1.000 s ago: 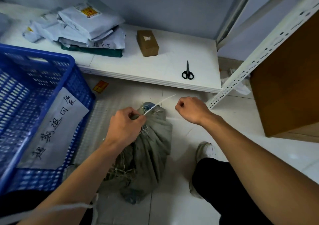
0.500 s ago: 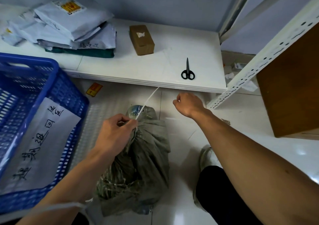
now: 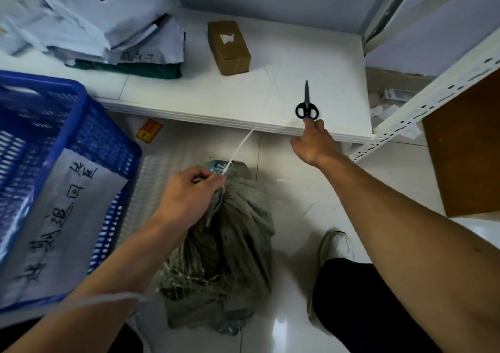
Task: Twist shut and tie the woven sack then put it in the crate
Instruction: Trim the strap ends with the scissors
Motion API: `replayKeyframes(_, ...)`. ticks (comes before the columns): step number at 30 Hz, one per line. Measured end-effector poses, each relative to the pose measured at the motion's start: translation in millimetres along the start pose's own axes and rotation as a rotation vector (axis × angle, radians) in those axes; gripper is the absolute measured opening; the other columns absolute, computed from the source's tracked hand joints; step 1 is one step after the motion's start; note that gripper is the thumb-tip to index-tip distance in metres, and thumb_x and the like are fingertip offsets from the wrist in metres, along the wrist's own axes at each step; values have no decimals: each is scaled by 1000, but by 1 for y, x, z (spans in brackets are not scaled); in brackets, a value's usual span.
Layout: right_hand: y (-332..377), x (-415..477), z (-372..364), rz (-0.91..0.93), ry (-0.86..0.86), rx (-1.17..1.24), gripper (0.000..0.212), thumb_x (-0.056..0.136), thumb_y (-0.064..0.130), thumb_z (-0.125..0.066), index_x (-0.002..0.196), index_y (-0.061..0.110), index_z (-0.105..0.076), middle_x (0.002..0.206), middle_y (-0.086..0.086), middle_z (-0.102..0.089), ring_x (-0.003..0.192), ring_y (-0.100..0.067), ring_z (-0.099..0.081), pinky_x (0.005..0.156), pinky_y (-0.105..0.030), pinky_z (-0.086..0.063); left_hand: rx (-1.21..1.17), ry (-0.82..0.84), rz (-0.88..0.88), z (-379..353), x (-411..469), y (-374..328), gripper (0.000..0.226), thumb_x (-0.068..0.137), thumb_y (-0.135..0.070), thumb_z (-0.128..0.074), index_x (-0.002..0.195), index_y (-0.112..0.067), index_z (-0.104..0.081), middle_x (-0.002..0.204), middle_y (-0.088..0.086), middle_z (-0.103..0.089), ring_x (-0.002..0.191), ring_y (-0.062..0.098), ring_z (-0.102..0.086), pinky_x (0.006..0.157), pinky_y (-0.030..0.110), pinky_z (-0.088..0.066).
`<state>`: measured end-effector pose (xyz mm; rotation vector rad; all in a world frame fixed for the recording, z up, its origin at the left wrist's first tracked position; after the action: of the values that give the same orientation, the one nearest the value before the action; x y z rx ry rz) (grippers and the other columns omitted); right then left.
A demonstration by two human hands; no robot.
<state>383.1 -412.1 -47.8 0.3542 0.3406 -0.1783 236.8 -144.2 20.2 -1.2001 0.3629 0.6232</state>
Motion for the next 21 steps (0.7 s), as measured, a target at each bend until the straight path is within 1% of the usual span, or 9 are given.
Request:
replayKeyframes(3, -8, 5, -5, -4, 43, -16, 78, 98, 31, -50, 162, 20, -7, 166, -10, -16, 147, -35, -30, 114, -46, -34, -24, 42, 31, -8, 4, -2, 23, 87, -33, -77, 83, -10, -76, 89, 18, -74, 89, 35, -72, 70, 41, -56)
replayKeyframes(6, -10, 10, -11, -17, 73, -33, 78, 99, 32, -51, 162, 21, -7, 168, -7, -8, 150, -34, -24, 116, -46, -31, -35, 67, 55, -12, 8, -3, 23, 86, -34, -77, 82, -11, -76, 87, 15, -76, 86, 33, -73, 78, 48, -60)
replayKeyframes(8, -10, 13, -12, -18, 69, -49, 76, 99, 32, -51, 162, 22, -10, 169, -5, -6, 150, -33, -24, 115, -45, -32, -47, 82, 73, -14, 11, -3, 22, 87, -33, -77, 83, -11, -78, 87, 14, -77, 85, 32, -75, 81, 50, -60)
replayKeyframes(10, -9, 17, -13, -4, 70, -77, 75, 98, 30, -50, 161, 24, -11, 170, -4, -3, 149, -33, -25, 114, -45, -32, -79, 108, 108, -15, 11, -2, 22, 87, -32, -77, 89, -10, -78, 88, 14, -78, 81, 30, -76, 77, 45, -63)
replayKeyframes(13, -7, 26, -12, 3, 77, -85, 77, 98, 28, -50, 162, 28, -8, 171, -2, 1, 149, -32, -25, 116, -45, -30, -130, 173, 185, -17, 9, -1, 25, 88, -34, -76, 98, -12, -77, 88, 12, -79, 72, 26, -77, 62, 33, -63)
replayKeyframes(16, -9, 35, -12, -9, 81, -76, 79, 98, 30, -52, 162, 30, -5, 171, 0, 3, 150, -32, -24, 117, -46, -29, -181, 191, 214, -16, 10, 0, 22, 89, -35, -75, 97, -14, -76, 83, 8, -79, 68, 24, -77, 57, 29, -62)
replayKeyframes(17, -10, 38, -12, -11, 80, -80, 79, 99, 31, -52, 162, 31, -5, 171, 0, 4, 150, -32, -25, 117, -46, -29, -195, 194, 214, -16, 11, 0, 22, 90, -35, -75, 97, -14, -76, 82, 8, -79, 68, 24, -77, 57, 28, -61)
replayKeyframes(19, -13, 41, -15, -5, 81, -90, 79, 99, 31, -53, 162, 31, -6, 171, 0, 4, 148, -33, -28, 116, -45, -31, -194, 196, 209, -17, 12, 1, 23, 90, -34, -75, 98, -13, -76, 87, 10, -79, 72, 25, -77, 64, 31, -62)
replayKeyframes(21, -14, 43, -16, 5, 59, -103, 78, 97, 28, -55, 162, 27, -11, 170, -4, -1, 143, -35, -37, 113, -44, -37, -185, 203, 195, -18, 13, 2, 23, 91, -34, -74, 96, -11, -77, 88, 11, -79, 69, 23, -77, 63, 29, -61)
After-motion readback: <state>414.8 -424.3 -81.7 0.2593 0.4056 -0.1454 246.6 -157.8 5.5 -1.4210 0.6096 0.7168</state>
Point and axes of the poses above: each hand's wrist, its own x-axis towards the middle knuckle, its own z-axis out of the back of the hand, y = z × x, the point moved 6 cm from there along x, towards the middle knuckle
